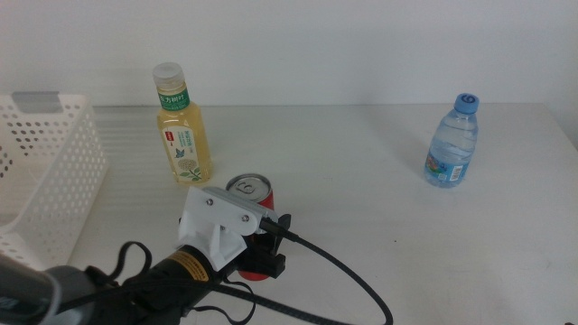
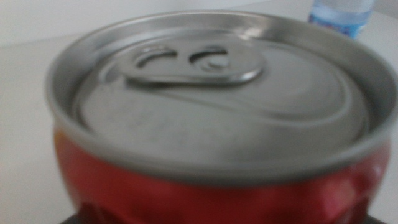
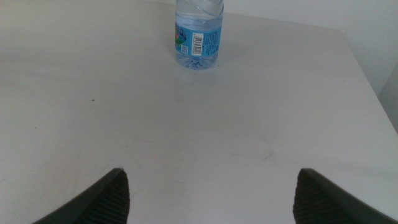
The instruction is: Use arms to grab the bottles and put them into the dustbin to the left of the table.
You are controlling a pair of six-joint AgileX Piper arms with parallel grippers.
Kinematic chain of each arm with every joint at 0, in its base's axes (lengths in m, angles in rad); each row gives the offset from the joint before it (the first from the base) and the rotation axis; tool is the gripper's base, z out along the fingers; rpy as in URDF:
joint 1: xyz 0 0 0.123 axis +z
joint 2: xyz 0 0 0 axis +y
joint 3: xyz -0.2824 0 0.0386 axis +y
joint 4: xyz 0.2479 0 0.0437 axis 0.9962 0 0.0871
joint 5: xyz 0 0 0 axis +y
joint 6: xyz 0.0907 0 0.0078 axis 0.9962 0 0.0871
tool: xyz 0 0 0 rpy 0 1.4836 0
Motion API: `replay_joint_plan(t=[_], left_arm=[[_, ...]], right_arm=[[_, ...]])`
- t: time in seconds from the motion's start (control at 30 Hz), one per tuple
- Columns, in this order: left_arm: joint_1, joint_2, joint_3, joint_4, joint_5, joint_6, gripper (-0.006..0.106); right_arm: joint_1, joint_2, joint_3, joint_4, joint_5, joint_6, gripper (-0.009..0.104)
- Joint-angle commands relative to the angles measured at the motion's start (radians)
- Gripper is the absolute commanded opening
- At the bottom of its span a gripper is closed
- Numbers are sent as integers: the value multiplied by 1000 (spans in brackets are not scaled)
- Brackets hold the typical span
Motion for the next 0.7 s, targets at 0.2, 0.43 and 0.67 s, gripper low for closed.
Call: replay_joint_plan(t=[0.2,0.43,0.67], left_arm=[[-2,-249,-17,40,82,-21,-5],[-2,-455,-18,12,343,-19,-5],[-1,-584,-74,-69,644,36,-5]], right_arm=[[-6,-27,-2,-14,-74,-10,74],[-6,-27,-2,-14,-74,-10,74],[-6,-27,-2,-14,-74,-10,74]])
